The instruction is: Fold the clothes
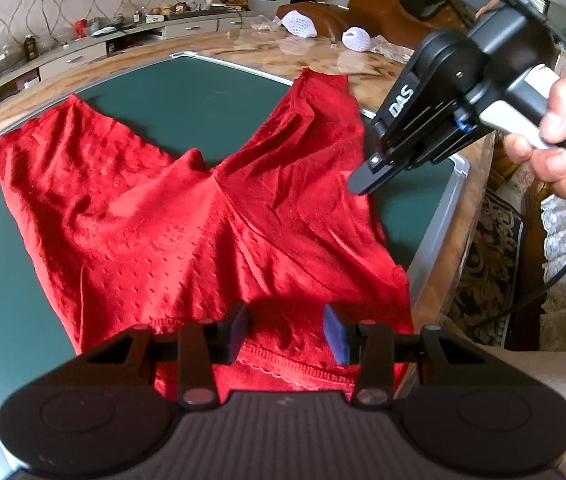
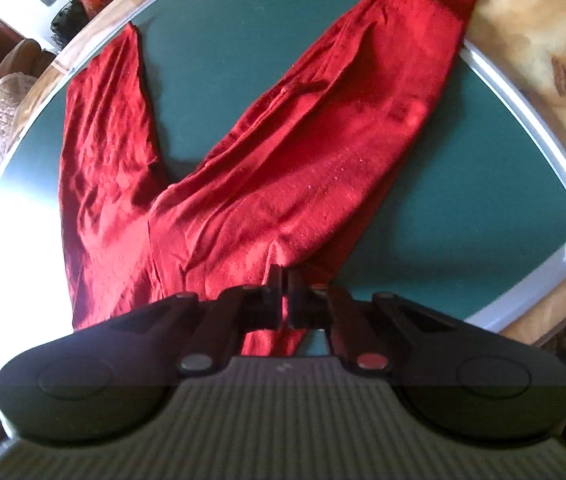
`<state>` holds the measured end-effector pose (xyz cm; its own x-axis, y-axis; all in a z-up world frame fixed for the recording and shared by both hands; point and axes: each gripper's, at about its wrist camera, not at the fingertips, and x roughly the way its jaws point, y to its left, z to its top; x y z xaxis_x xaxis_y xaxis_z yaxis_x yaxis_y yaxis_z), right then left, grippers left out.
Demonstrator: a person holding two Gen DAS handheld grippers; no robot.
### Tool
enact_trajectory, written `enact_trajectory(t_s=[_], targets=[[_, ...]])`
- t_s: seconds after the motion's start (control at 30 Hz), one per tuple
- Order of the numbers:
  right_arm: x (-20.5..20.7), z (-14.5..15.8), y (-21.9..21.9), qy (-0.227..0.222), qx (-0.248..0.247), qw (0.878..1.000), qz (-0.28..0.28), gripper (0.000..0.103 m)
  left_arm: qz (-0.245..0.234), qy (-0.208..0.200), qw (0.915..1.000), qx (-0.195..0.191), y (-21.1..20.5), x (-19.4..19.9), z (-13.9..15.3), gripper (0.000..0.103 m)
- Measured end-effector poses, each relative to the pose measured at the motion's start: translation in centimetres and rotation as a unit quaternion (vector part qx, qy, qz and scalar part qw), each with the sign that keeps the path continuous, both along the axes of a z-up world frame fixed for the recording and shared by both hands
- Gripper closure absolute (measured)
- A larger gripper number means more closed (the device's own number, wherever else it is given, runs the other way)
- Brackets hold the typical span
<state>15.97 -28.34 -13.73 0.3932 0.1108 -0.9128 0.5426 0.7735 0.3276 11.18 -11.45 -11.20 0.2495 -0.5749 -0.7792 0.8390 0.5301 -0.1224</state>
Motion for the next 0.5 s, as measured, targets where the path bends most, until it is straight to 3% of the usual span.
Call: enact_trajectory(t_s=[0.23, 0.33, 0.4, 0.5], targets=[[-0.5, -1.0, -0.4, 0.011, 0.008, 1.0, -0.005, 0.098, 0.003, -0.008, 1.0, 0.005, 0.0, -0.1, 1.3, 0.055], [-0.2, -0.9, -0.4, 0.015, 0.009, 1.0, 0.003, 0.091, 0.017, -0.022, 0.9996, -0.01, -0.3, -0.2, 3.0, 0.055], [-0.5, -0.2, -0.7, 0.016, 0.004, 1.0, 0.004, 0.084, 0.025, -0.034, 0.999, -0.017, -1.6, 0.0, 3.7, 0.054], [-1.0, 1.8, -1.6, -0.003, -0.022, 1.0, 0.004, 0.084, 0.033, -0.039, 0.9985, -0.019, -4.0, 0.5, 3.5, 0.053]])
